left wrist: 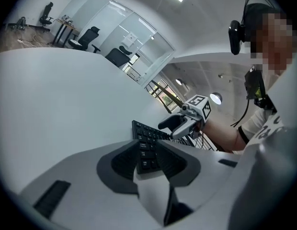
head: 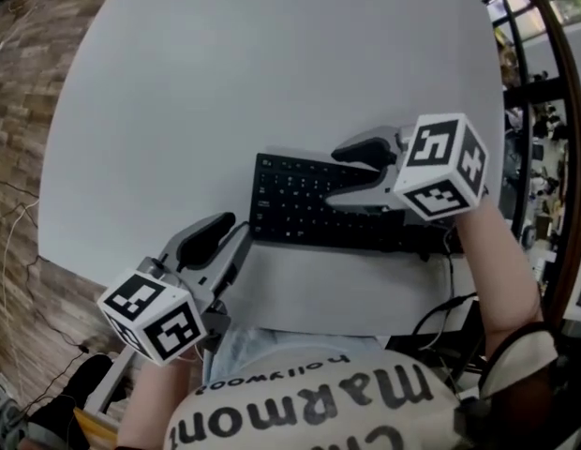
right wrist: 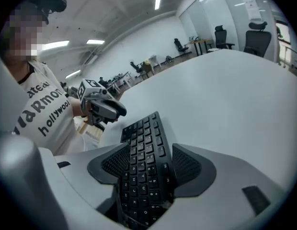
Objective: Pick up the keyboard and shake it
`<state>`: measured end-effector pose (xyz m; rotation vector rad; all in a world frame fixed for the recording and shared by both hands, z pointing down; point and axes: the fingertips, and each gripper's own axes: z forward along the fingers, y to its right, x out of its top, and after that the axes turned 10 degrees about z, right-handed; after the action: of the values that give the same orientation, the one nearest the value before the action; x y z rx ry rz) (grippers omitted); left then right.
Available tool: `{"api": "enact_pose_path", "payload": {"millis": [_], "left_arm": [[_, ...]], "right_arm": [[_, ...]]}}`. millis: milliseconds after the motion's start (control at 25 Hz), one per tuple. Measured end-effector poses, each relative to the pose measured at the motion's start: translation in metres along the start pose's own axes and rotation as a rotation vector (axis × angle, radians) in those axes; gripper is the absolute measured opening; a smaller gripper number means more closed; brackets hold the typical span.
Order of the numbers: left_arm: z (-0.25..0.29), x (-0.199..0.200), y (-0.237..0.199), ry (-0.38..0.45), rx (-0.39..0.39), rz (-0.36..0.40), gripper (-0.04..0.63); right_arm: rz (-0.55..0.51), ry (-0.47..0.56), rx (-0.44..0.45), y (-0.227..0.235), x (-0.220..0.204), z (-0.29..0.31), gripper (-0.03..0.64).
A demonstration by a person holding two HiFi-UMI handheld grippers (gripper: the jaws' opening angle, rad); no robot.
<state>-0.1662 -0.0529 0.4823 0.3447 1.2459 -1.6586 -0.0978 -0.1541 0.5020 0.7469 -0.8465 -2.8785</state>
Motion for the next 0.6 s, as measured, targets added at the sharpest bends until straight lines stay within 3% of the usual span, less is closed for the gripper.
{"api": "enact_pose_path", "payload": {"millis": [240,600], "left_arm": [[0.004,-0.001,-0.002,-0.014,-0.053,-0.015,0.104],[0.002,0.001,-0.007,-0.034,-0.101,-0.011,0.106]], "right_arm": [[-0.023,-0.210,0.029,0.009,-0.011,0.014,0.290],[-0.026,-0.280,0.039,0.006,-0.014,0.024,0.288]]}}
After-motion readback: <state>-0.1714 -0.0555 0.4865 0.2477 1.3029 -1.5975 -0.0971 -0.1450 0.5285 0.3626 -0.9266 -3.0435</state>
